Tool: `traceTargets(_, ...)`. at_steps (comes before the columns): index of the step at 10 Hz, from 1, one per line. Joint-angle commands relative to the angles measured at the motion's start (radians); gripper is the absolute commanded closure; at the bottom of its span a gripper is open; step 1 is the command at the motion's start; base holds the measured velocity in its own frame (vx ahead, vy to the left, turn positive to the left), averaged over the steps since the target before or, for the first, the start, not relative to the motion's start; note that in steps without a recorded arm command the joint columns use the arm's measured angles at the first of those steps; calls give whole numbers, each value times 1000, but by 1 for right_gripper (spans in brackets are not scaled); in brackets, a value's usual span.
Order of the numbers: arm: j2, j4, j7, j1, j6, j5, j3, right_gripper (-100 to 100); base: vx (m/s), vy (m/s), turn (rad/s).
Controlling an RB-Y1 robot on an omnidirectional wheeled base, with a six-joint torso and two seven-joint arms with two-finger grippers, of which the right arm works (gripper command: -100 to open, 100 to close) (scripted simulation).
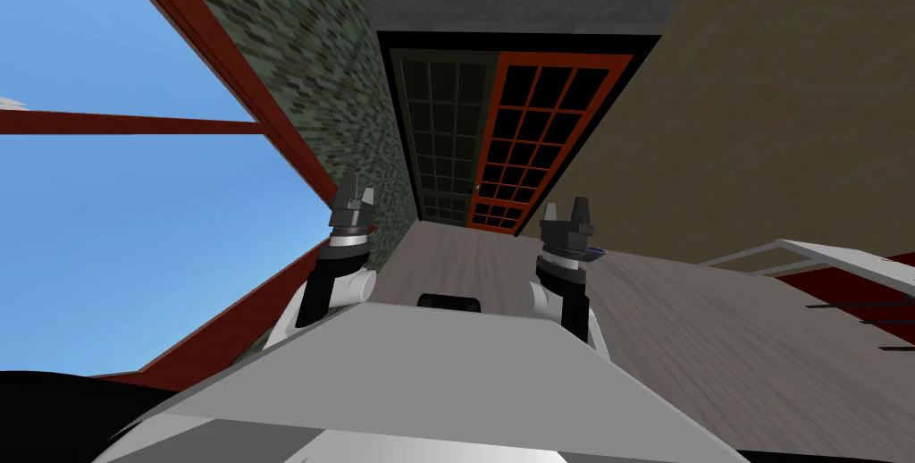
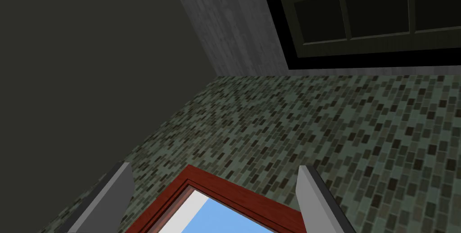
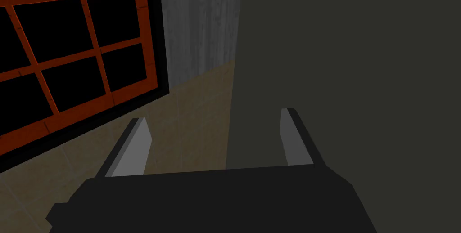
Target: Pull the door open
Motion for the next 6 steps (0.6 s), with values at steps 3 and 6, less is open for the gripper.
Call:
traceTargets(3,-17,57,45,-16,-14,18,-2,-100,150,1,-40)
traceTargets(6,-35,126,99,-36,-30,40,-4,-100,191,67,-52)
